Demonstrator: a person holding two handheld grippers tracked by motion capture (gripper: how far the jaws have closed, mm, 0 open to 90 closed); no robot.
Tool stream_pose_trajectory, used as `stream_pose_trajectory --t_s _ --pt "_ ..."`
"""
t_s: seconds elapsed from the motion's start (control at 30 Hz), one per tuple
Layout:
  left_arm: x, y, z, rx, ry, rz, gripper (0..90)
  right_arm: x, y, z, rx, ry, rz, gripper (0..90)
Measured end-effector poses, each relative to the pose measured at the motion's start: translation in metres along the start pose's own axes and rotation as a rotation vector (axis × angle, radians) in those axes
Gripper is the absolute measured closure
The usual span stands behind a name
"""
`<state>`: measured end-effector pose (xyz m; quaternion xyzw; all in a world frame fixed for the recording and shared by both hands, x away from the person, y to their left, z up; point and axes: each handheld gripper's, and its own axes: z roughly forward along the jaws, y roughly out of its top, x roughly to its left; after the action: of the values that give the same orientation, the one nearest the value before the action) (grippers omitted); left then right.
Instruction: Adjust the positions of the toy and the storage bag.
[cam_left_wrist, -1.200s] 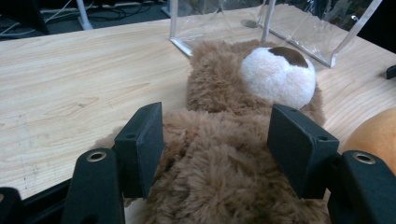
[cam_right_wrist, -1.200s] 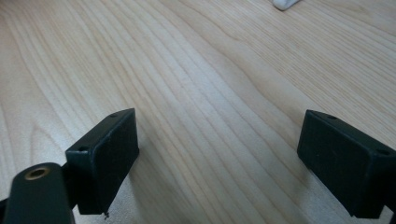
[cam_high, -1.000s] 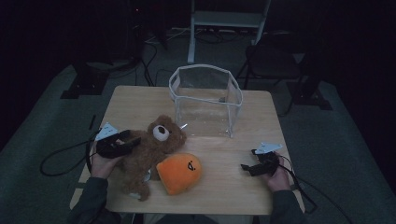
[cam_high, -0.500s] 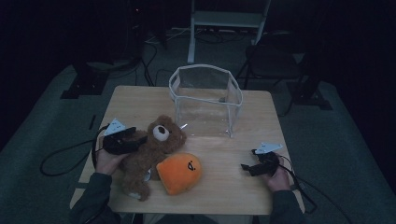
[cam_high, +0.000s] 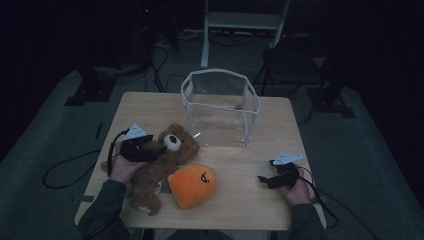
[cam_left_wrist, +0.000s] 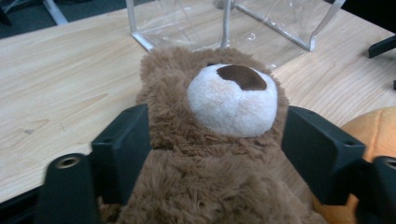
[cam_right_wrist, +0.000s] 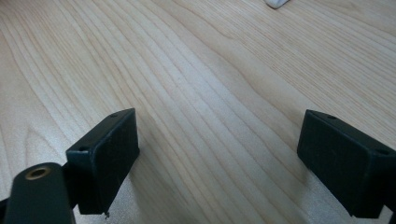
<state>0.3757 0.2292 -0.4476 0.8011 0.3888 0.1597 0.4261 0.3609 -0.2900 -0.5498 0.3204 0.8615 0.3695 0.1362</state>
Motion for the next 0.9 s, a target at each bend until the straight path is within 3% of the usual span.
stream_pose_trajectory --t_s 0.2,0.47,0.6,0.67,0.7,0.77,0.9 --pt "0.0 0.003 0.015 0.073 -0.045 0.004 19.0 0.0 0.0 0.0 0.0 0.0 0.0 11.9" --pt "0.005 -0.004 0.032 0.166 -0.047 -0.005 18.7 0.0 0.0 0.0 0.0 0.0 0.0 11.9" --pt "0.006 -0.008 0.034 0.183 -0.069 0.006 18.9 0.0 0.0 0.0 0.0 0.0 0.0 11.9" --pt "0.006 -0.009 0.034 0.19 -0.063 0.023 35.9 0.0 0.0 0.0 0.0 0.0 0.0 11.9" --pt "0.007 -0.009 0.033 0.184 -0.08 0.027 39.9 0.0 0.0 0.0 0.0 0.0 0.0 11.9" --pt "0.006 -0.011 0.031 0.175 -0.114 0.034 45.2 0.0 0.0 0.0 0.0 0.0 0.0 11.9" --pt "-0.001 -0.012 0.029 0.172 -0.156 0.09 48.1 0.0 0.0 0.0 0.0 0.0 0.0 11.9"
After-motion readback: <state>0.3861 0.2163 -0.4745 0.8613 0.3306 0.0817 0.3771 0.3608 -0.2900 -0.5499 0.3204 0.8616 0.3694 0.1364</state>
